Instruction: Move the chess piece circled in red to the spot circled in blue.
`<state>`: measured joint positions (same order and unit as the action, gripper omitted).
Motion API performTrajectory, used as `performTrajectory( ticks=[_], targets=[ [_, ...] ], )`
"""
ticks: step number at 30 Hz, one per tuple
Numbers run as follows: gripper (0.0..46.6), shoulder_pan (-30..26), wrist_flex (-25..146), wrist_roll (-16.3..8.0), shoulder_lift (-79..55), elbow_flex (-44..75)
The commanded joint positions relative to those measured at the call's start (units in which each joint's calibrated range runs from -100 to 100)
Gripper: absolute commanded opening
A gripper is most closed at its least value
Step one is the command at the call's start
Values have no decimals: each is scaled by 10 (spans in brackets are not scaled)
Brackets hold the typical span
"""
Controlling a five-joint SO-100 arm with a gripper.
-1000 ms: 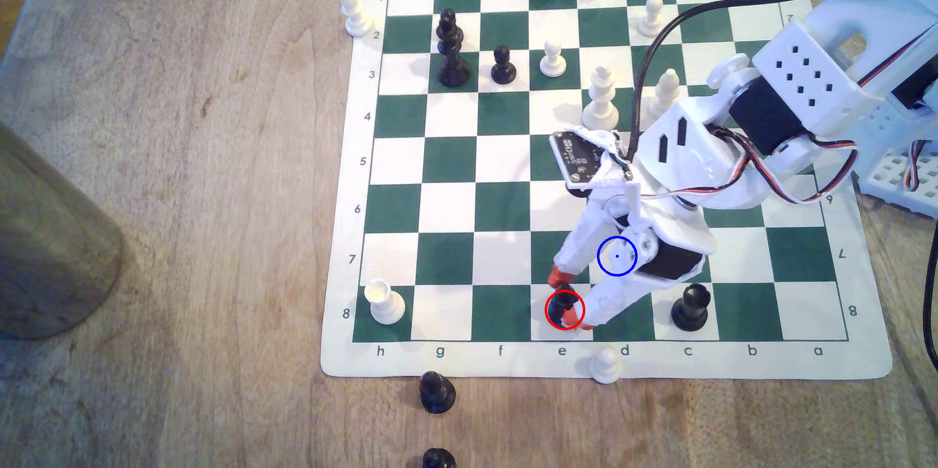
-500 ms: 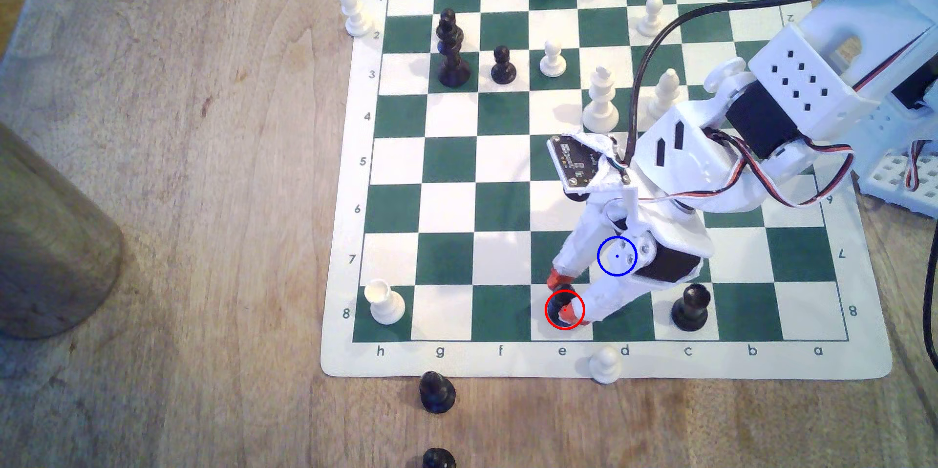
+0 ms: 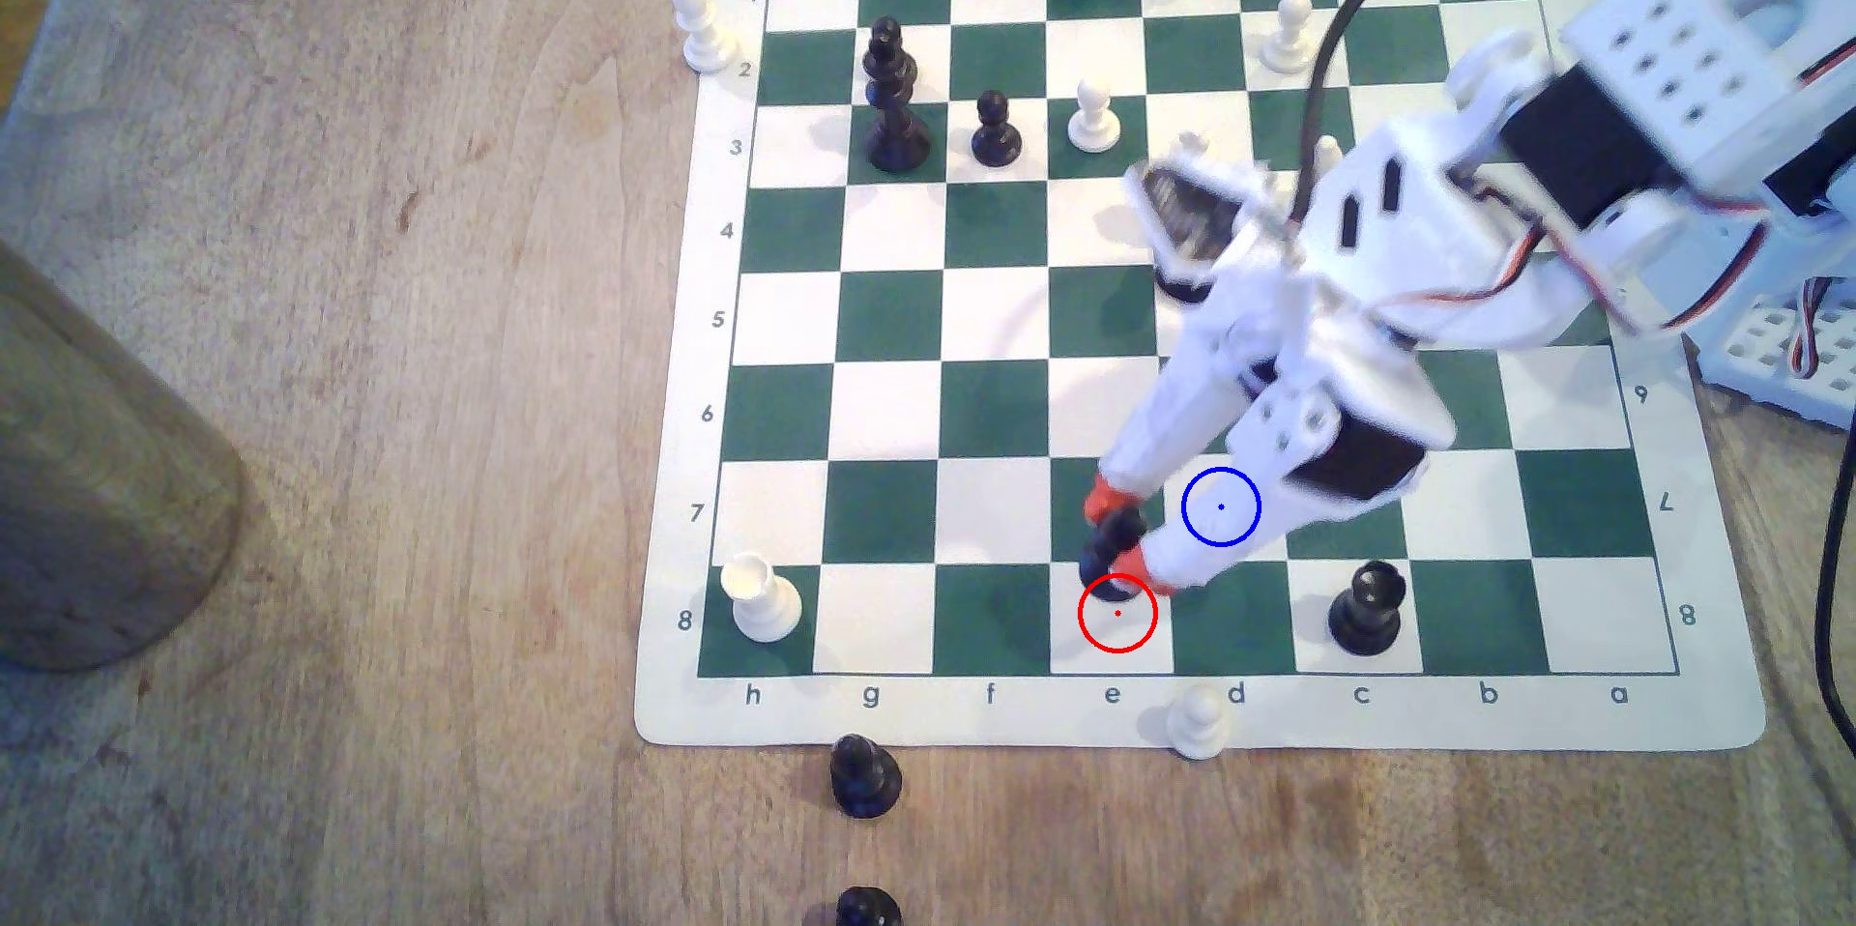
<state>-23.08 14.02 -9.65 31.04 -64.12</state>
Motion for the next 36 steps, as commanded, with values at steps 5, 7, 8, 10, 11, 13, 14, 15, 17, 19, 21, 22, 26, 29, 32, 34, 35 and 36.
performTrajectory(
  ticks=[5, 7, 8, 10, 11, 13, 14, 15, 17, 19, 21, 22, 26, 29, 32, 34, 35, 36],
  targets=[
    [2, 33, 60, 6, 191, -67],
    [2, 37, 69, 6, 218, -99],
    [2, 38, 70, 6, 224, -109],
    [2, 38, 70, 5, 234, -128],
    [2, 36, 69, 4, 237, -142],
    [2, 36, 65, 3, 235, -152],
    [2, 34, 60, 3, 231, -156],
    [2, 33, 54, 2, 217, -157],
    [2, 30, 52, 3, 196, -154],
    [2, 29, 41, 4, 175, -151],
    [2, 26, 24, 2, 151, -150],
    [2, 24, 20, 2, 145, -150],
    [2, 22, 5, 2, 118, -149],
    [2, 22, -4, 2, 94, -148],
    [2, 24, -5, 2, 89, -148],
    [2, 26, -5, 2, 89, -148],
    [2, 26, -4, 2, 89, -148],
    [2, 26, -3, 2, 89, -148]
  ],
)
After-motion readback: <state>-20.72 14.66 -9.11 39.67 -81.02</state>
